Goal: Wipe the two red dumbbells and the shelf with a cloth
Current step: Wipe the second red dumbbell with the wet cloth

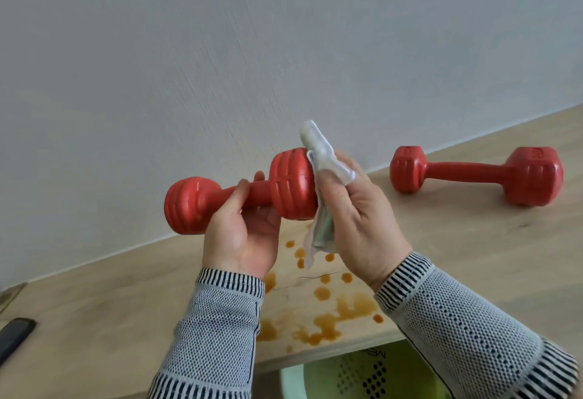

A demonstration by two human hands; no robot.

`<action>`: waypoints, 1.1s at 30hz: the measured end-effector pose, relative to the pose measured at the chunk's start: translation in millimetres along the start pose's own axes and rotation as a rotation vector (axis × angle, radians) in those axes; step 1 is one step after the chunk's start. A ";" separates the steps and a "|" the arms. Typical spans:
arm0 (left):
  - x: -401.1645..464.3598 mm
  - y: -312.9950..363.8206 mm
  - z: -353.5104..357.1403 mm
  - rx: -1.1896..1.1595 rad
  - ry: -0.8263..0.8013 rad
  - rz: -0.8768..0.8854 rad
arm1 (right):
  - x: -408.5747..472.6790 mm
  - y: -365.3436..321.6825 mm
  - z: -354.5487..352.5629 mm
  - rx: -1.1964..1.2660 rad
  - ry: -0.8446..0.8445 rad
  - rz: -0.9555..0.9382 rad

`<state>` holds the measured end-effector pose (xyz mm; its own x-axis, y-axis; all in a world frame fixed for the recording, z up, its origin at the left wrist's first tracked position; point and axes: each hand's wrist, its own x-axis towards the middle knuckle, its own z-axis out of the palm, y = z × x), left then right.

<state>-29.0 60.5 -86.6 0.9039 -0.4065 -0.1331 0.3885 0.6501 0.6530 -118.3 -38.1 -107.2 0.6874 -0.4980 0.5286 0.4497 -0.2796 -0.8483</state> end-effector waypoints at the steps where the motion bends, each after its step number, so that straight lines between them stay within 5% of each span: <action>1: -0.3 0.6 -3.6 -0.012 -0.002 -0.007 | -0.2 -1.2 -0.6 0.029 0.027 0.007; 8: -7.9 6.4 -23.1 -0.174 -0.092 -0.044 | 6.1 2.3 -8.4 0.438 0.178 0.312; 15: -5.6 13.7 -34.5 -0.185 -0.066 -0.070 | 14.4 10.8 -15.8 0.694 0.247 0.400; 18: 2.0 18.9 -37.9 -0.173 -0.052 -0.018 | 10.0 5.1 -7.7 0.423 0.229 0.224; 25: 18.2 17.0 -51.9 -0.117 -0.013 -0.006 | -9.5 6.1 27.0 -0.448 -0.023 -0.512; 29: 18.2 9.9 -52.3 -0.154 0.028 -0.047 | -15.7 21.6 29.3 -0.494 -0.038 -0.535; 33: 16.7 4.8 -54.3 -0.179 0.114 -0.028 | -9.7 34.8 20.0 -0.464 -0.038 -0.327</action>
<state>-2.3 91.6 -126.2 0.9026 -0.3578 -0.2393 0.4305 0.7470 0.5066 -97.9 -26.6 -141.3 0.5785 -0.2974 0.7595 0.3505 -0.7502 -0.5607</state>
